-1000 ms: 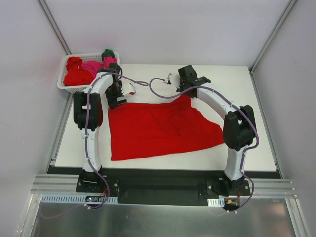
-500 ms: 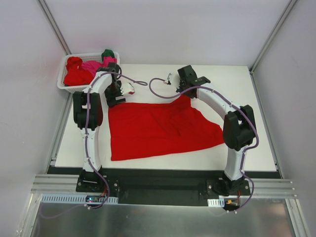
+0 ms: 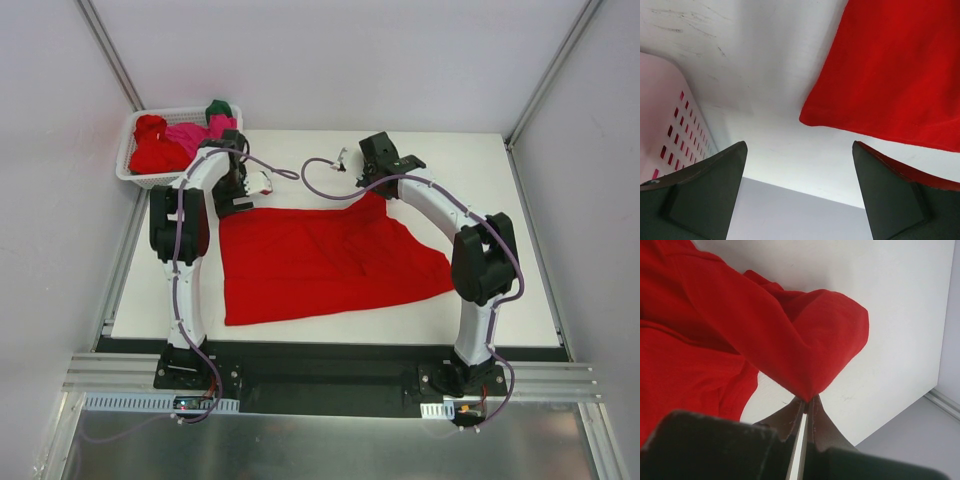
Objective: Fold and stack the t-shirts
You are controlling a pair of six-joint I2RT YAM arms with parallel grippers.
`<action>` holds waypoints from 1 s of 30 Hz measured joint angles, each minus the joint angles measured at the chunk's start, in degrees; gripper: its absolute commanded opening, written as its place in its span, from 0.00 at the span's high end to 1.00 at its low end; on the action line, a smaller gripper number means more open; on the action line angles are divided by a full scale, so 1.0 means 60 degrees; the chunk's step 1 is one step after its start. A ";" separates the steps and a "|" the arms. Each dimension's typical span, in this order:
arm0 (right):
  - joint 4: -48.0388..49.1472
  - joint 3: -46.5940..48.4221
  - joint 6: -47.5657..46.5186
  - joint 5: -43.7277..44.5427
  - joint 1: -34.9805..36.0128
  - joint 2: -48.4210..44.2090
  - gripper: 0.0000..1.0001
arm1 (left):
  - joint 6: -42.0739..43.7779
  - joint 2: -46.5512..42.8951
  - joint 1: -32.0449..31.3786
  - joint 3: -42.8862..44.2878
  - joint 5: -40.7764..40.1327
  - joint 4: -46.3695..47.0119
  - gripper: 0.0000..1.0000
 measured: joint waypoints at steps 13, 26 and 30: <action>-0.0018 0.0069 0.0033 -0.0004 0.0055 0.0015 0.99 | -0.0557 -0.0120 -0.0321 -0.0503 -0.0583 0.0645 0.14; -0.0066 0.0160 0.0036 -0.0069 0.0124 0.0033 0.99 | -0.0612 -0.0244 -0.0444 -0.1246 -0.0178 0.0022 0.16; -0.0073 0.0160 0.0036 -0.0069 0.0142 0.0033 0.99 | -0.0761 -0.0011 -0.0397 -0.0929 -0.0095 -0.0433 0.17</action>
